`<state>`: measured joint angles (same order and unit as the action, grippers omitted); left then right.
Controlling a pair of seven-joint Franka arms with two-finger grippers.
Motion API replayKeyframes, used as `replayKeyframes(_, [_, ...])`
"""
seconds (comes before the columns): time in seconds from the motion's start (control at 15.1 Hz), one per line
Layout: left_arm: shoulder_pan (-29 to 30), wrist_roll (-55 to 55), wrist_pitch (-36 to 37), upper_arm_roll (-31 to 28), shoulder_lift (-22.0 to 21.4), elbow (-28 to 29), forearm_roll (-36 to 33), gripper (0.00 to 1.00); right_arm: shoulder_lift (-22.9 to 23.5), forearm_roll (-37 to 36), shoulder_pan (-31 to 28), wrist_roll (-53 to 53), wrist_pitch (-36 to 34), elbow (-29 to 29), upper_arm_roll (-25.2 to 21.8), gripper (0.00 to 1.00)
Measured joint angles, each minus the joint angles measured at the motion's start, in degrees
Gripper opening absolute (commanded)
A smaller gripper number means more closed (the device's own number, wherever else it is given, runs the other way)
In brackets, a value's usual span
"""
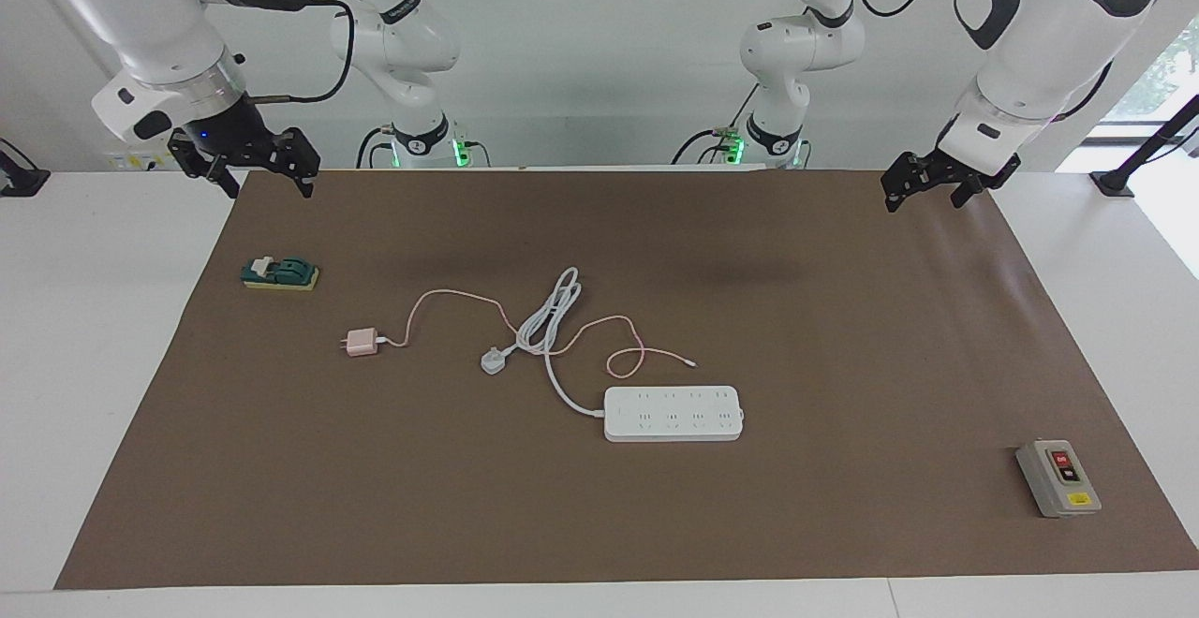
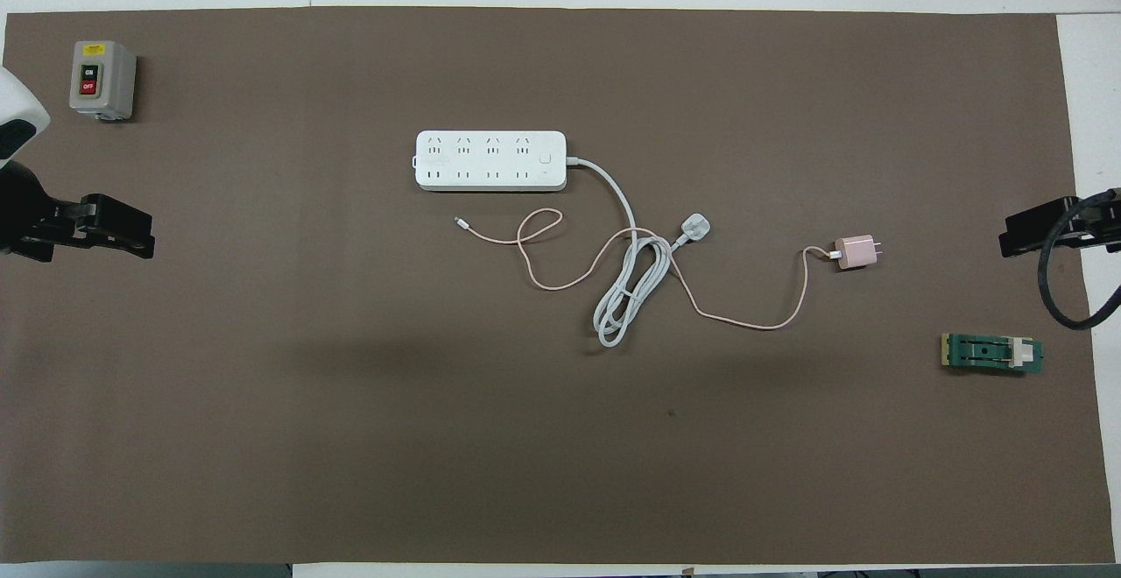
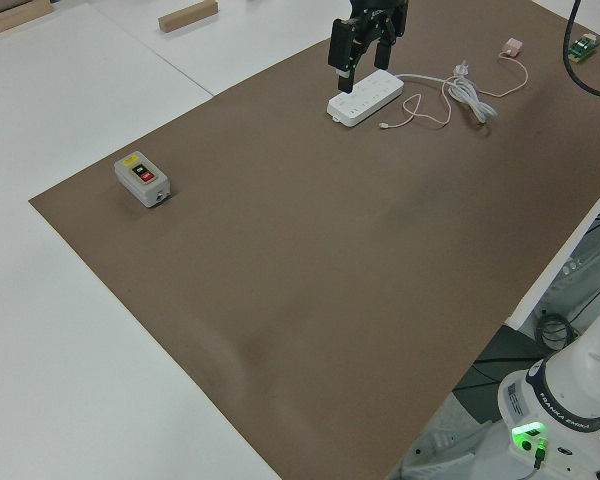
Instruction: Plug charger into power strip
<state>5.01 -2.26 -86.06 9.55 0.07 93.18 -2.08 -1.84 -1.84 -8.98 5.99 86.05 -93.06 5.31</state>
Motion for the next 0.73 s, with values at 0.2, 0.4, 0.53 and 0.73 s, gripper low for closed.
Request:
replayKeyframes(0.2, [0.0,0.0,0.1,0.0,0.0,0.1,0.0,1.0,0.0,0.0,0.0,4.8,1.5,-0.1,0.1,1.0])
replayKeyframes(0.4, [0.0,-0.1,0.1,-0.4,0.0,0.7,0.0,1.0,0.0,0.0,0.1,6.9,3.2,-0.3,0.3,0.99])
replayKeyframes(0.53, [0.0,-0.2,0.1,-0.9,0.0,1.0,1.9,1.0,0.0,0.0,0.1,4.0,6.7,-1.1,0.3,0.99])
replayKeyframes(0.73, [0.0,-1.4,-3.2,-2.2,-0.7,3.6,7.2,1.0,0.0,0.0,0.2,-11.0,9.5,-2.3,0.3,0.99])
